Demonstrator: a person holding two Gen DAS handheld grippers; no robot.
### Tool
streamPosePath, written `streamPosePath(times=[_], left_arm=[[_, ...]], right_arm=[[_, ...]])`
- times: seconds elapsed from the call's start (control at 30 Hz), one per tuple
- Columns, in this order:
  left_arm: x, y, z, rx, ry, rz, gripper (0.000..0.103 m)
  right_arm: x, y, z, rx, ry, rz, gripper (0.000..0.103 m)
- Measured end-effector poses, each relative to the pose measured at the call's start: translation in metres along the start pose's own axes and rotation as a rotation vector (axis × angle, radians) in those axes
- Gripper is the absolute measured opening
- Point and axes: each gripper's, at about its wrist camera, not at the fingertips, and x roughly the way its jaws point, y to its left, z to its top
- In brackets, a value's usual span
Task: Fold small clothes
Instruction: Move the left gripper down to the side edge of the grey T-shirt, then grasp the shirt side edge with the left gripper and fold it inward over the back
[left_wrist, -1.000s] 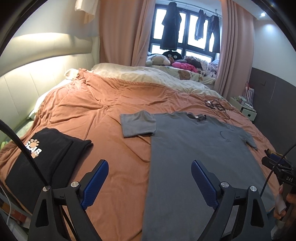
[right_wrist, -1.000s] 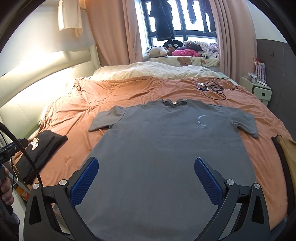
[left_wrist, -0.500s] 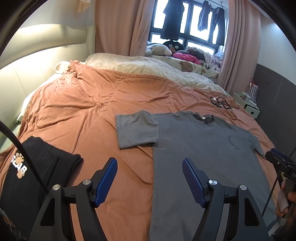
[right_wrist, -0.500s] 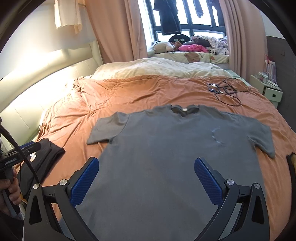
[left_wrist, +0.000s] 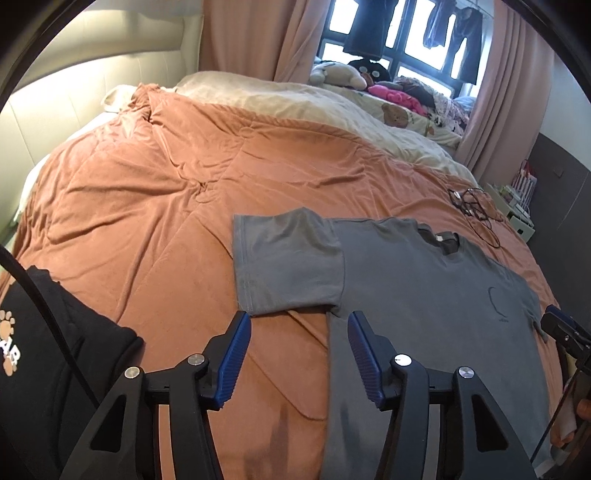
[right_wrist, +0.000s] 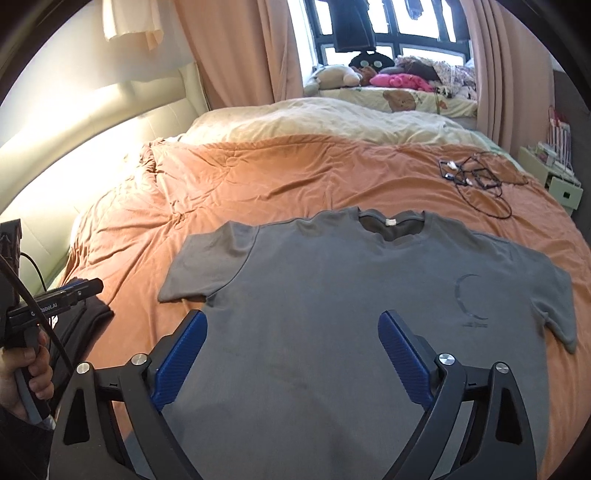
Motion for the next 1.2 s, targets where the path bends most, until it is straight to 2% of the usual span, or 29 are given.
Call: streamPosePath(times=[0.13, 0.27, 0.4, 0.5, 0.73, 1.1, 1.17, 1.2], left_arm=[[0.025, 0.008, 0.013, -0.008, 0.028, 0.01, 0.054], [0.05, 0.019, 0.026, -0.016, 0.051, 0.021, 0.054], [0.079, 0.032, 0.036, -0.044, 0.08, 0.03, 0.053], [0.105, 0.043, 0.042, -0.064, 0.114, 0.031, 0.049], [0.155, 0.069, 0.049, -0.125, 0.159, 0.042, 0.045], [0.217, 0.093, 0.052, -0.16, 0.208, 0.08, 0.044], [0.22, 0.091, 0.054, -0.144, 0.202, 0.098, 0.037], [0.219, 0.089, 0.055, -0.139, 0.203, 0.098, 0.023]], right_arm=[[0.025, -0.005, 0.014, 0.018, 0.036, 0.018, 0.079], [0.048, -0.008, 0.027, 0.021, 0.056, 0.027, 0.076], [0.076, -0.009, 0.038, 0.032, 0.091, 0.054, 0.067], [0.099, -0.01, 0.046, 0.042, 0.114, 0.069, 0.062], [0.146, -0.008, 0.056, 0.061, 0.161, 0.09, 0.046], [0.217, -0.003, 0.062, 0.087, 0.231, 0.123, 0.027], [0.227, 0.0, 0.063, 0.098, 0.242, 0.14, 0.024], [0.231, 0.0, 0.063, 0.105, 0.247, 0.147, 0.023]])
